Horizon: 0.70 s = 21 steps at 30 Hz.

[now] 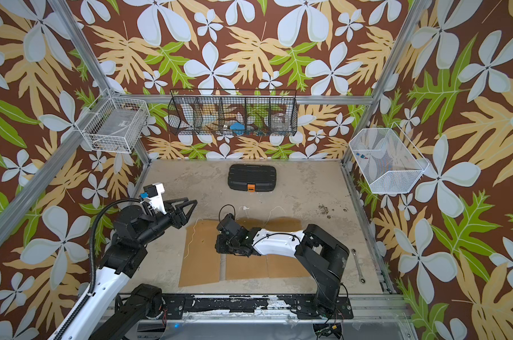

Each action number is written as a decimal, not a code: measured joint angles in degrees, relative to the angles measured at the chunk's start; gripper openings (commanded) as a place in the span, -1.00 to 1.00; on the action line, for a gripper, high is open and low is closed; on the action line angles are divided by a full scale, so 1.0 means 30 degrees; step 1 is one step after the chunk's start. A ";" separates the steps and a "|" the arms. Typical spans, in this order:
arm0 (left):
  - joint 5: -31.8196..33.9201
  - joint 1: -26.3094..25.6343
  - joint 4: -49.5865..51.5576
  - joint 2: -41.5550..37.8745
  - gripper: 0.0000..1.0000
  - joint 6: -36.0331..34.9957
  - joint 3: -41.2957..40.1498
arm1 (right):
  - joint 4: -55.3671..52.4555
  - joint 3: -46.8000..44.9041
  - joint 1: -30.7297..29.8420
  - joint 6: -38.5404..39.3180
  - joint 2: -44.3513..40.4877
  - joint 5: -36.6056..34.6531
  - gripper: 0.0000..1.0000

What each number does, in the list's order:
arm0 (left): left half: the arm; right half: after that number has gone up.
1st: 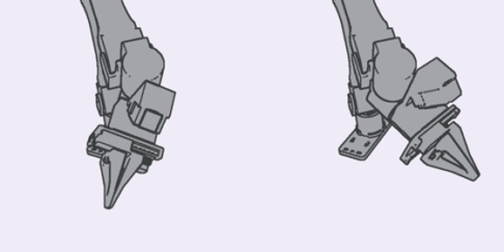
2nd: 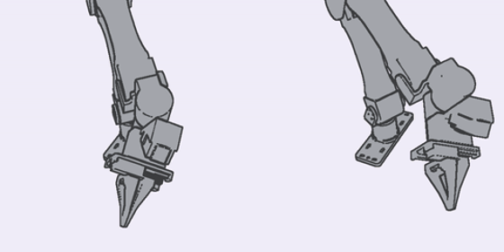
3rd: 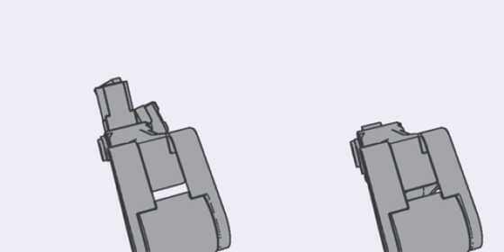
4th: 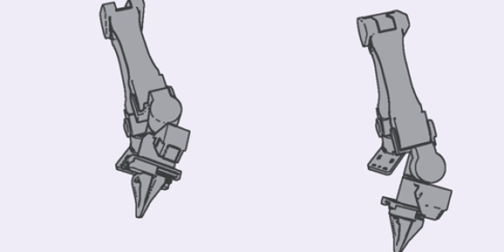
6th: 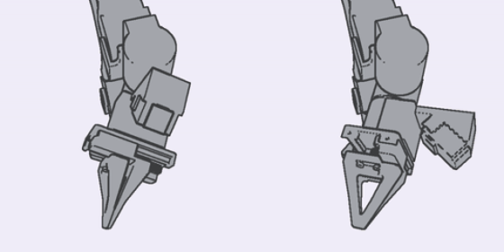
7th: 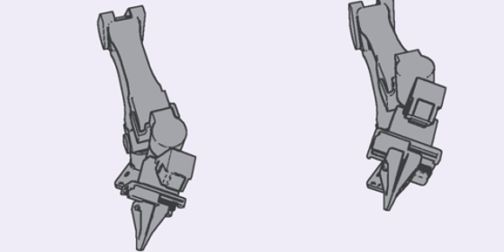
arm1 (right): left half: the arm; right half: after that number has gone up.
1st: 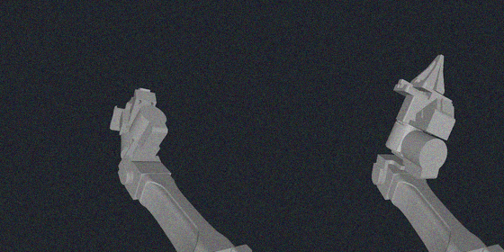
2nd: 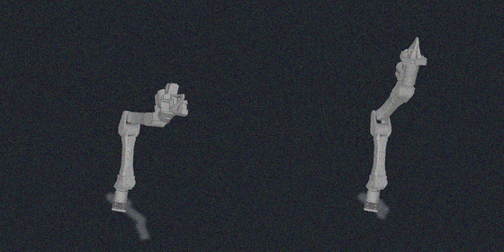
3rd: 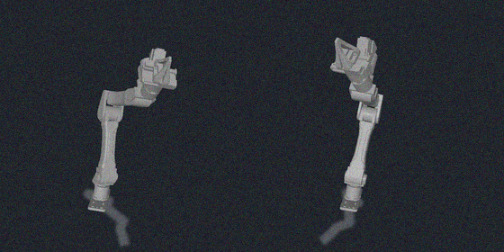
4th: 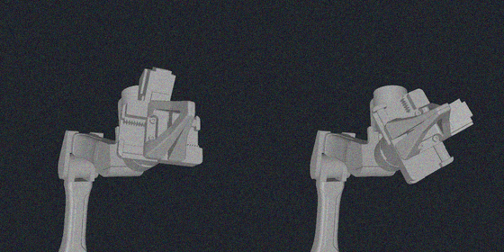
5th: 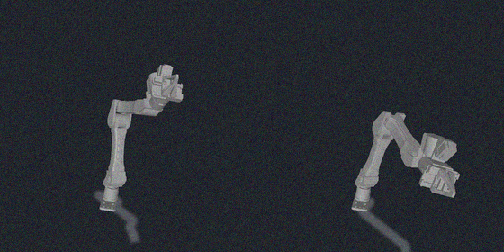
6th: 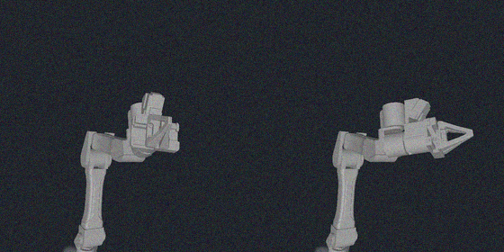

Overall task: Open the file bag
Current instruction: Place the file bag at the center of the board.

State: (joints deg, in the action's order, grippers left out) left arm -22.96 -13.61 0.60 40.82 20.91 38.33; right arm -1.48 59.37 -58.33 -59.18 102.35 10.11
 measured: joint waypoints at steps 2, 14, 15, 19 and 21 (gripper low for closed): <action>-0.0007 0.0000 0.0000 -0.0007 0.15 0.0000 0.0000 | -0.0109 -0.0007 0.0000 0.0000 0.0000 -0.0015 -0.48; -0.0007 0.0000 0.0007 -0.0036 0.15 0.0000 0.0000 | -0.0372 -0.0182 0.0000 -0.0066 -0.0051 -0.0357 -0.48; -0.0007 0.0000 0.0007 -0.0036 0.15 0.0000 0.0000 | -0.0379 -0.0182 0.0000 -0.0066 -0.0073 -0.0372 -0.48; 0.0000 0.0000 0.0007 -0.0036 0.15 0.0000 0.0000 | -0.0393 -0.0182 0.0000 -0.0066 -0.0168 -0.0430 -0.48; 0.0000 0.0000 0.0007 -0.0036 0.15 0.0000 0.0000 | -0.0408 -0.0175 0.0000 -0.0066 -0.0226 -0.0503 -0.47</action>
State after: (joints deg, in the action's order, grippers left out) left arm -22.96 -13.61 0.62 40.71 20.91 38.33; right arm -2.70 58.85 -58.33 -59.37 101.67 8.60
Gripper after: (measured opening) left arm 0.574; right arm 0.263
